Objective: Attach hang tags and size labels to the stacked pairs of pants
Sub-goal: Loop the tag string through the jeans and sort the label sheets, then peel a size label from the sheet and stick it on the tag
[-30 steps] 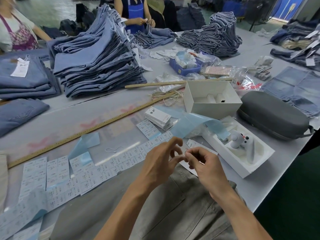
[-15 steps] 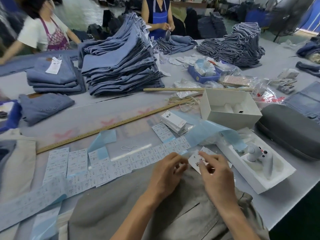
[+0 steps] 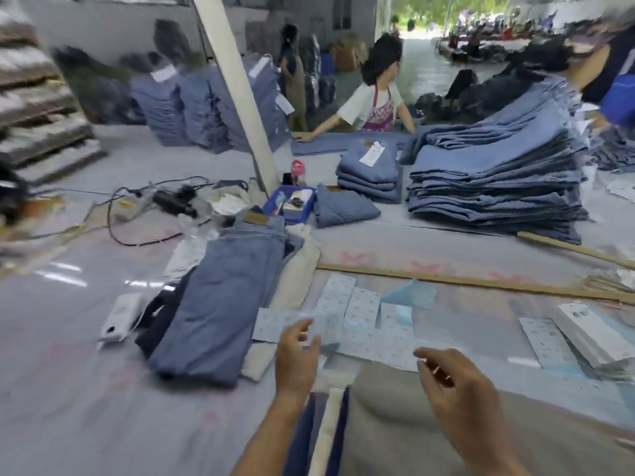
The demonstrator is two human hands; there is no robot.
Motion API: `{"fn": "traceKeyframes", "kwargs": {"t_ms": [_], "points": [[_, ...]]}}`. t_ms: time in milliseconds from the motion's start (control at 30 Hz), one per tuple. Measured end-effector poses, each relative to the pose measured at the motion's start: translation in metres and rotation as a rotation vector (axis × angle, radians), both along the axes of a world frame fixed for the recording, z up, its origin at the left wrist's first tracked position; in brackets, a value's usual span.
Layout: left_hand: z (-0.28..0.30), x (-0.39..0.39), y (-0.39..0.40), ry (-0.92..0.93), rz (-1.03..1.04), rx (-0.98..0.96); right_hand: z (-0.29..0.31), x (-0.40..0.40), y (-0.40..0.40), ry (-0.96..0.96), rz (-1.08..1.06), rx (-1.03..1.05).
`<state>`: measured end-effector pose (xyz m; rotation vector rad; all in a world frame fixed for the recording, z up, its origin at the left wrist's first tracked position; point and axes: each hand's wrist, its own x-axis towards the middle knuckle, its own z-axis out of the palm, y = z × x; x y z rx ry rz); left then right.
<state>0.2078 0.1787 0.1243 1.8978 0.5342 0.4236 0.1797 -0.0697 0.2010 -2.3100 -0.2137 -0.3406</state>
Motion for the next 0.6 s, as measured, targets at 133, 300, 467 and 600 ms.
{"fn": "traceKeyframes", "kwargs": {"t_ms": [133, 300, 467, 600], "points": [[-0.033, -0.027, 0.113, 0.209, 0.635, -0.386, 0.002, 0.015, 0.074, 0.069, 0.257, -0.087], [-0.058, -0.045, 0.175, 0.123, 0.703, -0.934, 0.005, 0.027, 0.129, 0.087, 0.48, -0.152], [-0.066, -0.038, 0.201, 0.04, 0.797, -1.115, -0.01, 0.033, 0.133, 0.187, 0.558, -0.195], [-0.063, -0.022, 0.213, -0.006, 0.906, -1.049, -0.017, 0.039, 0.125, 0.281, 0.583, -0.233]]}}
